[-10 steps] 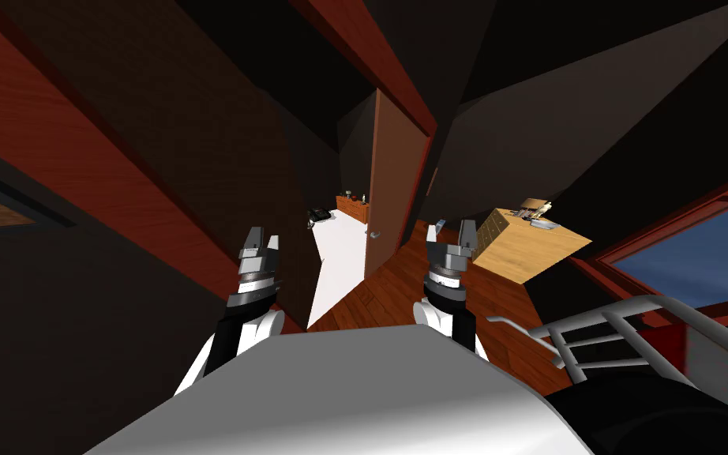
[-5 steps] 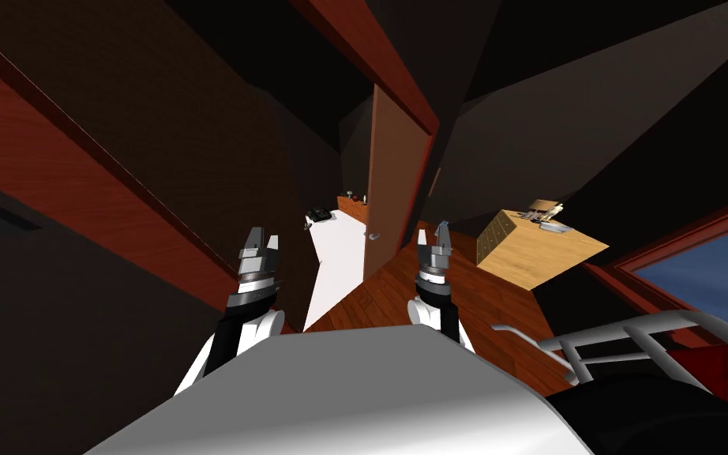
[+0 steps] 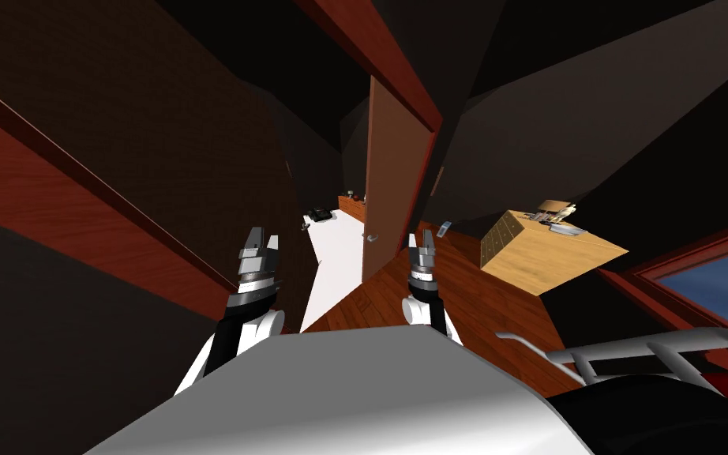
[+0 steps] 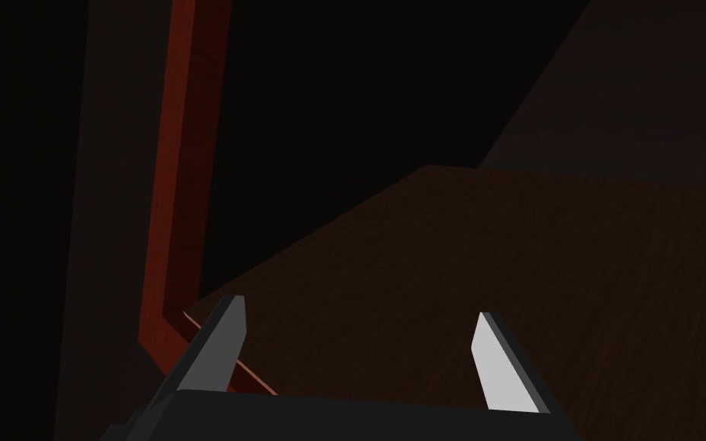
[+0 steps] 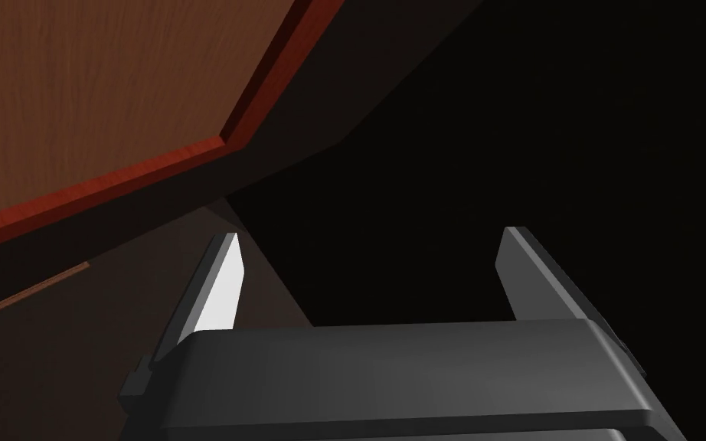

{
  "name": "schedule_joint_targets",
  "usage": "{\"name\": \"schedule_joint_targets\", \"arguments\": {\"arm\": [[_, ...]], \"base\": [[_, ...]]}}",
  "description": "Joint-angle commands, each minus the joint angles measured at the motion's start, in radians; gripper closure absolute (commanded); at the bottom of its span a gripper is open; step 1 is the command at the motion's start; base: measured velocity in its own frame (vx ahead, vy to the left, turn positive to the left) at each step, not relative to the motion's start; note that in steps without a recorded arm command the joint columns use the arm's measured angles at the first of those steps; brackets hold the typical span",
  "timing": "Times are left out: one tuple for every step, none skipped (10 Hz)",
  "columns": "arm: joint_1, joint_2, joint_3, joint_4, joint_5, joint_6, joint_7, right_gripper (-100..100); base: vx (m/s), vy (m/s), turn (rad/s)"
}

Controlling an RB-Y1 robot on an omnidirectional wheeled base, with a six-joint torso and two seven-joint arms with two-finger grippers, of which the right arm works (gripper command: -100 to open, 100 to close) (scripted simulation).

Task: Push the door open

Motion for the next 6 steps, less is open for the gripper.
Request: {"name": "schedule_joint_targets", "arguments": {"arm": [[-0.017,-0.003,0.010,0.050,0.005,-0.006,-0.005,-100],[-0.017,-0.003,0.010,0.055,0.005,-0.006,-0.005,-100],[-0.033,-0.004,0.016,0.090,0.008,-0.011,-0.010,-100],[-0.049,-0.006,0.022,0.124,0.012,-0.015,-0.014,-100],[-0.049,-0.006,0.022,0.141,0.012,-0.015,-0.014,-100],[-0.065,-0.008,0.028,0.184,0.015,-0.020,-0.019,-100]], "base": [[0.061,-0.076,0.069],[0.053,-0.053,0.027],[0.062,-0.051,0.028],[0.073,-0.083,0.071],[0.043,-0.070,0.033],[0.049,-0.067,0.033]]}}
